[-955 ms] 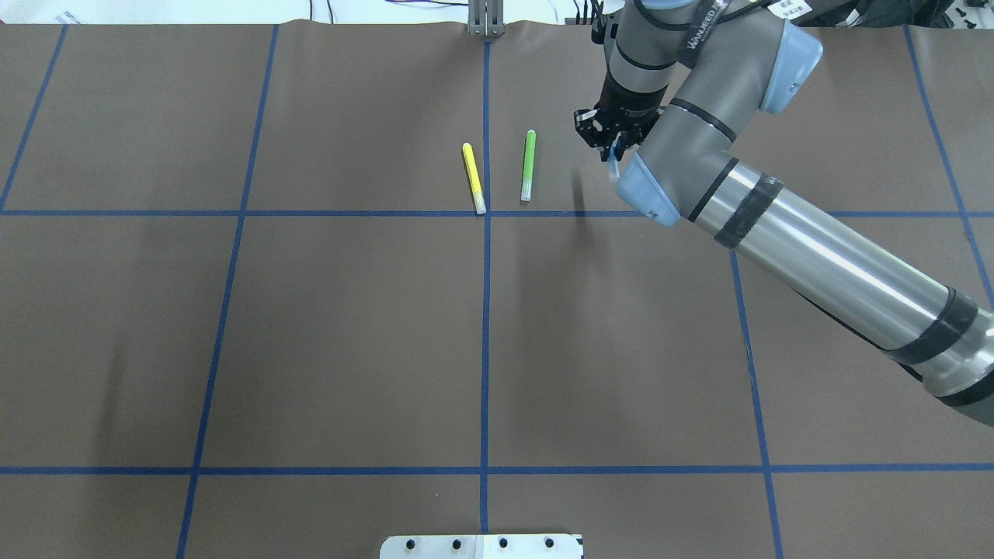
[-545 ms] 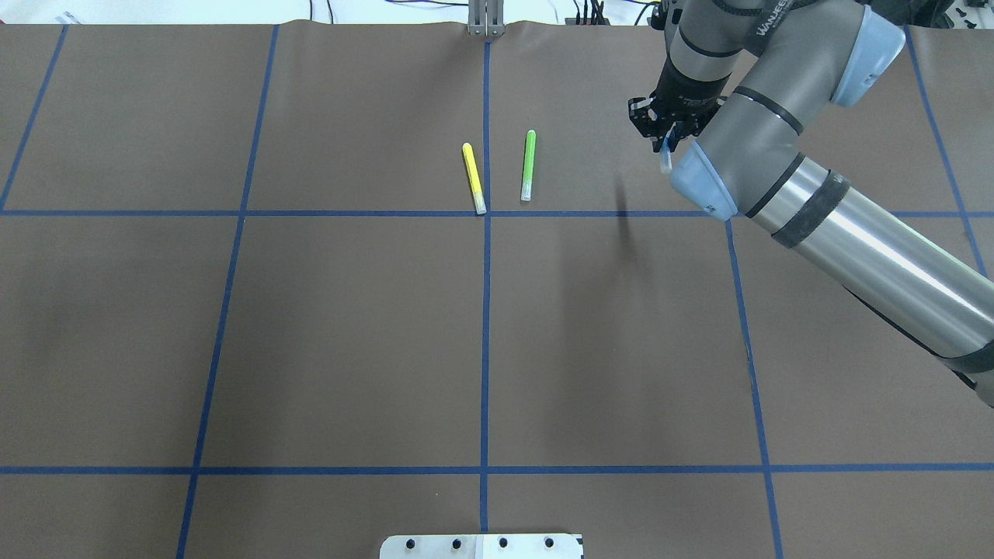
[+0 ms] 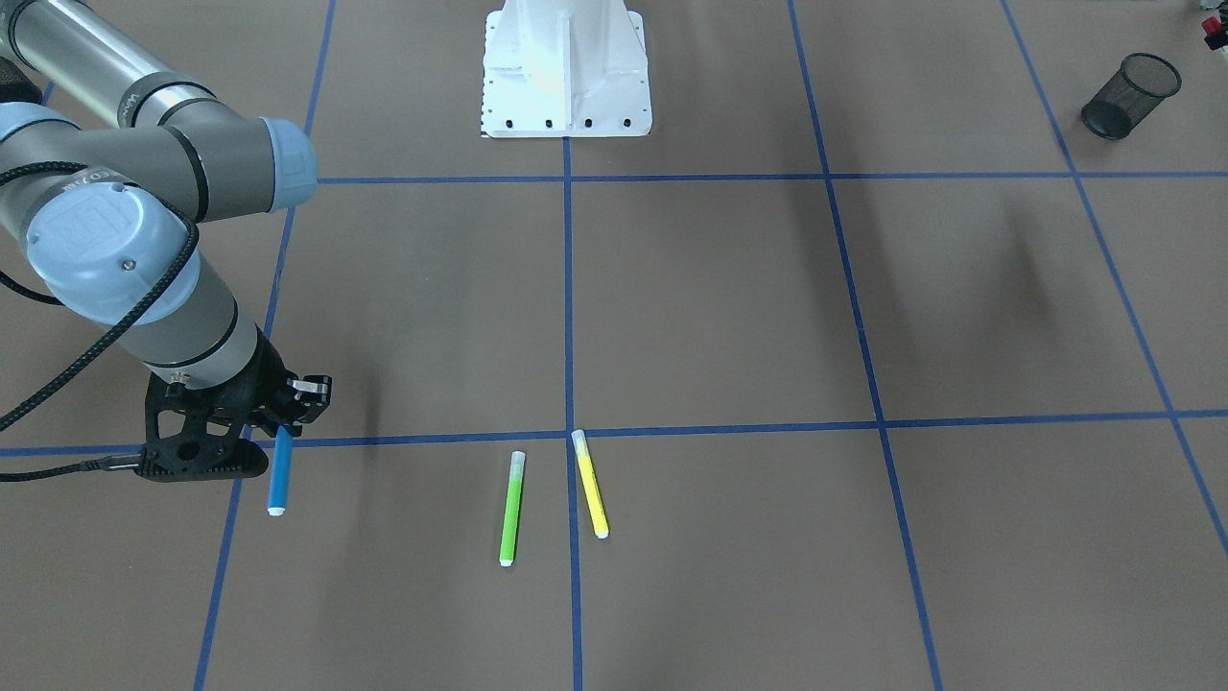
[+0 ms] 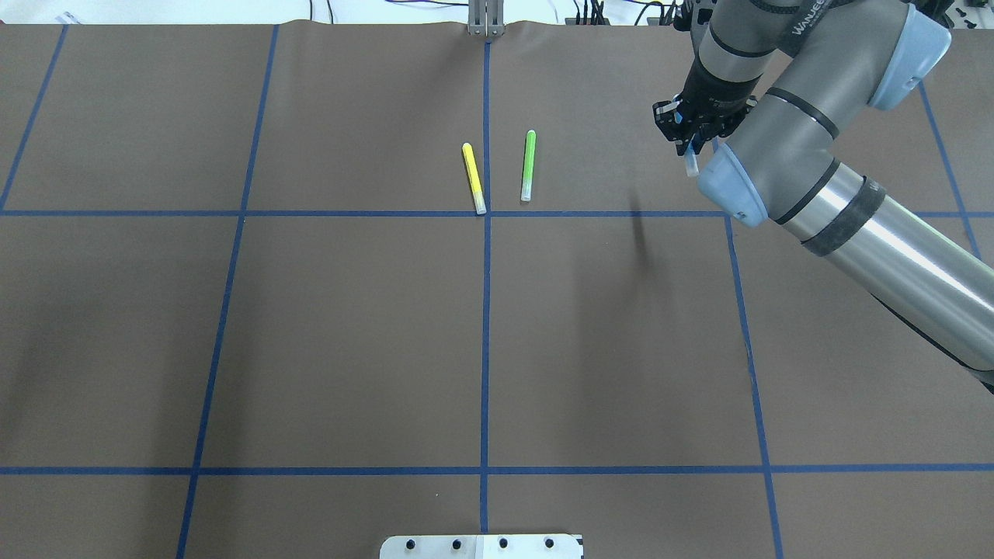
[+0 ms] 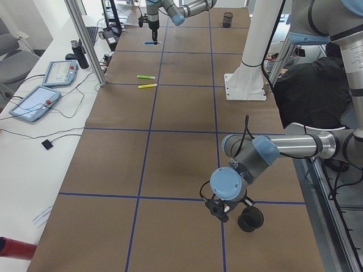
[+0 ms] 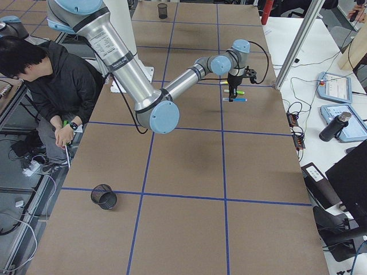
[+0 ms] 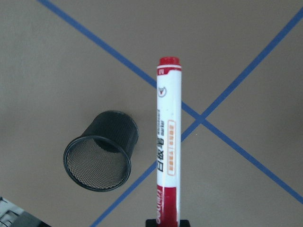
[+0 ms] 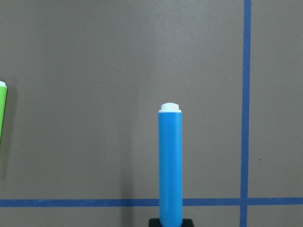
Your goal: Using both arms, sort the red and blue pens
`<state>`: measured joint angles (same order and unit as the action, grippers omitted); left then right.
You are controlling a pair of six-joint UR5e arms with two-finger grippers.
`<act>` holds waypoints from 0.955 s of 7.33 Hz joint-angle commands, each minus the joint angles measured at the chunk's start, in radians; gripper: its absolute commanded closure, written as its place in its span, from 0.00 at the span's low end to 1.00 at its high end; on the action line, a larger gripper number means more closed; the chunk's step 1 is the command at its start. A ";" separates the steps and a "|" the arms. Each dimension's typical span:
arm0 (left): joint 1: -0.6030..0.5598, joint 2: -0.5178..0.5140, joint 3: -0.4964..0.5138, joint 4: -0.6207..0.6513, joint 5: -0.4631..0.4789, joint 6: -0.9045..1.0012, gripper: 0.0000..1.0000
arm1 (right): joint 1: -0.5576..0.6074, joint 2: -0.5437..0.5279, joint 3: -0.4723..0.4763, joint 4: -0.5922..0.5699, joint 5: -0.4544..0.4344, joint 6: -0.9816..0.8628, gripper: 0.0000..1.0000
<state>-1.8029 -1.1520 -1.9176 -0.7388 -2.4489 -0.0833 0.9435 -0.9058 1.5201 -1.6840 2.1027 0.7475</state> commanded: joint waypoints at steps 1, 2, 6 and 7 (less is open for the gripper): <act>-0.074 0.026 0.074 0.169 -0.067 0.054 1.00 | 0.008 -0.034 0.046 -0.002 0.000 -0.002 1.00; -0.075 0.026 0.078 0.252 -0.087 0.124 1.00 | 0.027 -0.083 0.087 -0.002 0.003 -0.008 1.00; -0.082 0.026 0.164 0.277 -0.087 0.223 1.00 | 0.176 -0.102 0.052 -0.191 -0.171 -0.541 1.00; -0.084 0.026 0.184 0.279 -0.088 0.244 1.00 | 0.210 -0.105 0.057 -0.269 -0.176 -0.644 1.00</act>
<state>-1.8849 -1.1253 -1.7644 -0.4618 -2.5354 0.1364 1.1050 -1.0086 1.5736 -1.8568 1.9450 0.2440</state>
